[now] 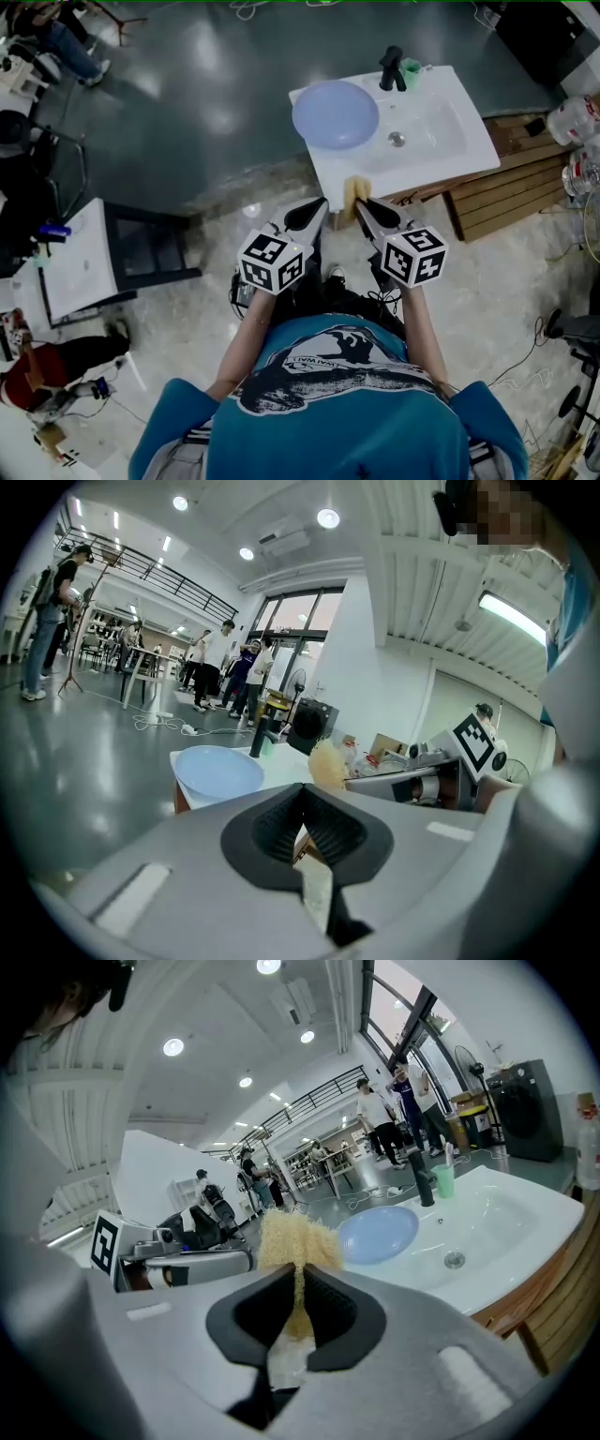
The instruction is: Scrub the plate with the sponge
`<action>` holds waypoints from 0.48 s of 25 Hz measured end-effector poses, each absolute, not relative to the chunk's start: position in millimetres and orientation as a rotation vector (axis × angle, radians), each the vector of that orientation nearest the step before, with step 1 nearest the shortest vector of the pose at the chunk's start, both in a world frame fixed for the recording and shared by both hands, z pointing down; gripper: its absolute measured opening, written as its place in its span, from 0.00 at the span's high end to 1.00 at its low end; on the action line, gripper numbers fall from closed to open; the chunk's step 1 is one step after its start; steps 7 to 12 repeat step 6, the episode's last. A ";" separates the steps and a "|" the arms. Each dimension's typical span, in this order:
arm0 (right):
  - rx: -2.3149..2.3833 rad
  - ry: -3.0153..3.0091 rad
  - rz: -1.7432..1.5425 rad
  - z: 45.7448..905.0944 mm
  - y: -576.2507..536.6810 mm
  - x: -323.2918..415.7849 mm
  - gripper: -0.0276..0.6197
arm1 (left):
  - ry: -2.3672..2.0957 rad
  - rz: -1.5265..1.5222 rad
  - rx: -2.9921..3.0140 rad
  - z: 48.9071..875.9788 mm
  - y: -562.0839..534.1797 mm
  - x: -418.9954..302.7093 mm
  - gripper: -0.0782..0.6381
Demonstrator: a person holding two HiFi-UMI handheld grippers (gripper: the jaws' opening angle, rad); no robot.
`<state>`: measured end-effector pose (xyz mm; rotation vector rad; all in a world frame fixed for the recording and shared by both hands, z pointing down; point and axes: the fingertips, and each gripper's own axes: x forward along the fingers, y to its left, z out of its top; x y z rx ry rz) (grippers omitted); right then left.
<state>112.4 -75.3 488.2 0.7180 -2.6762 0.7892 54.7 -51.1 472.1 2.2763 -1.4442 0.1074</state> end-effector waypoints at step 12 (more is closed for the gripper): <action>0.710 -2.680 0.791 487.4 -80.5 112.8 0.92 | -1.434 0.111 2.287 471.1 -55.5 60.7 0.88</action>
